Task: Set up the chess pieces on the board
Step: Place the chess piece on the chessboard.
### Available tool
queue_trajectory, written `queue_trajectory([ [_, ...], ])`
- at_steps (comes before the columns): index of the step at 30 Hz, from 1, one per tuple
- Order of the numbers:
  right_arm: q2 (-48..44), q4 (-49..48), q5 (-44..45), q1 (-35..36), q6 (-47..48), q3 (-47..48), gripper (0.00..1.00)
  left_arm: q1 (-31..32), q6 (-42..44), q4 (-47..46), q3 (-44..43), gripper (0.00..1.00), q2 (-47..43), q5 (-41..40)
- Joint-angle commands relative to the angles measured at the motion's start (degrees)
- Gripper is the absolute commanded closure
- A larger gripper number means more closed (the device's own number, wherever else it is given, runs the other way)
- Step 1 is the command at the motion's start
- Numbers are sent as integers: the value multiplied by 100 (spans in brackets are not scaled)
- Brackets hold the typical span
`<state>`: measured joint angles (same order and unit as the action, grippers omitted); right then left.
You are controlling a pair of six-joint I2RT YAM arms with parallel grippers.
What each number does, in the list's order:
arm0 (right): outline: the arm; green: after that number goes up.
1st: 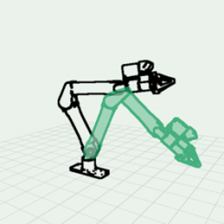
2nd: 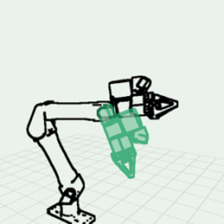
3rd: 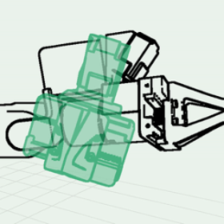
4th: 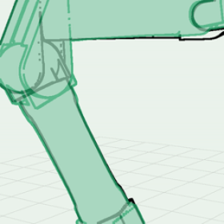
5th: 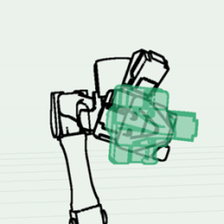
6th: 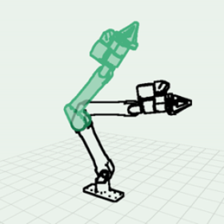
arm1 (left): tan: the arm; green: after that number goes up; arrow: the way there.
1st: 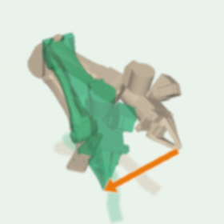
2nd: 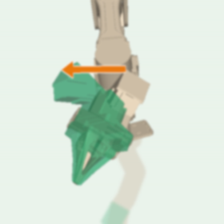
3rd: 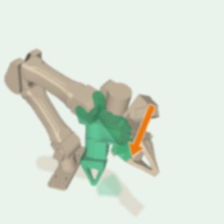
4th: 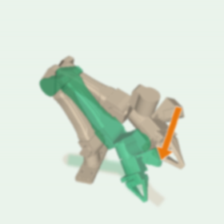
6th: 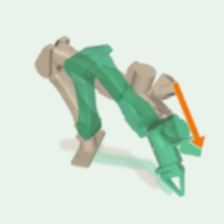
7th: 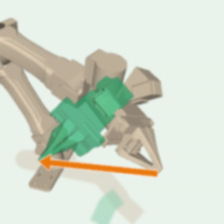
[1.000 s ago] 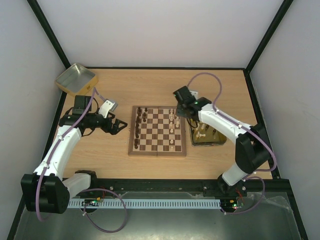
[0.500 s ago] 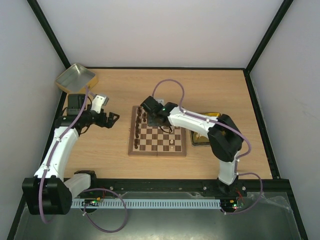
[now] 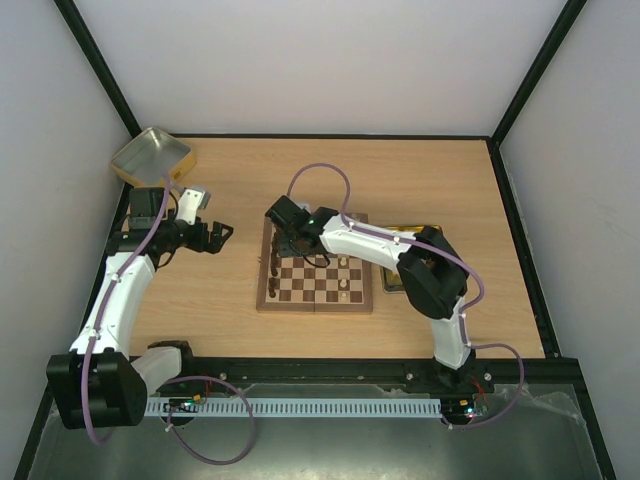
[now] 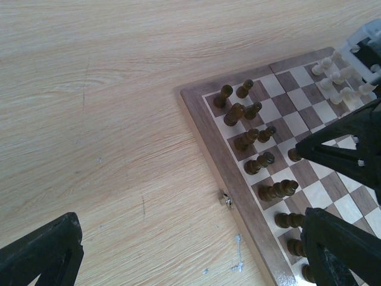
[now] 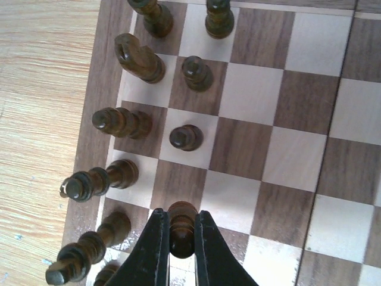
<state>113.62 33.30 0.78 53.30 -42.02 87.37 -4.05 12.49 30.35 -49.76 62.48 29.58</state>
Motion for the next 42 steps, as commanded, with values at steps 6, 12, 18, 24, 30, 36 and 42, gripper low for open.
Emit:
queue_trajectory([
  [6, 430, -33, -76, 46, -78, 416, 98, -25, 43, 59, 31, 1, -19, 230],
  [12, 562, -6, -131, 47, -69, 547, 98, -21, 58, 63, 36, 1, 2, 244],
  [18, 548, 41, -87, 57, -61, 578, 92, -25, 60, 74, 36, 1, 17, 267],
  [24, 572, 131, -52, 53, -26, 614, 93, -25, 60, 76, 36, 1, 11, 280],
  [30, 546, 183, 20, 63, -37, 610, 94, -25, 61, 80, 36, 1, -8, 285],
  [36, 649, 403, 107, 103, 25, 736, 94, -25, 60, 91, 35, 1, -15, 301],
  [42, 707, 403, 59, 131, 27, 776, 93, -26, 61, 87, 34, 1, -16, 302],
])
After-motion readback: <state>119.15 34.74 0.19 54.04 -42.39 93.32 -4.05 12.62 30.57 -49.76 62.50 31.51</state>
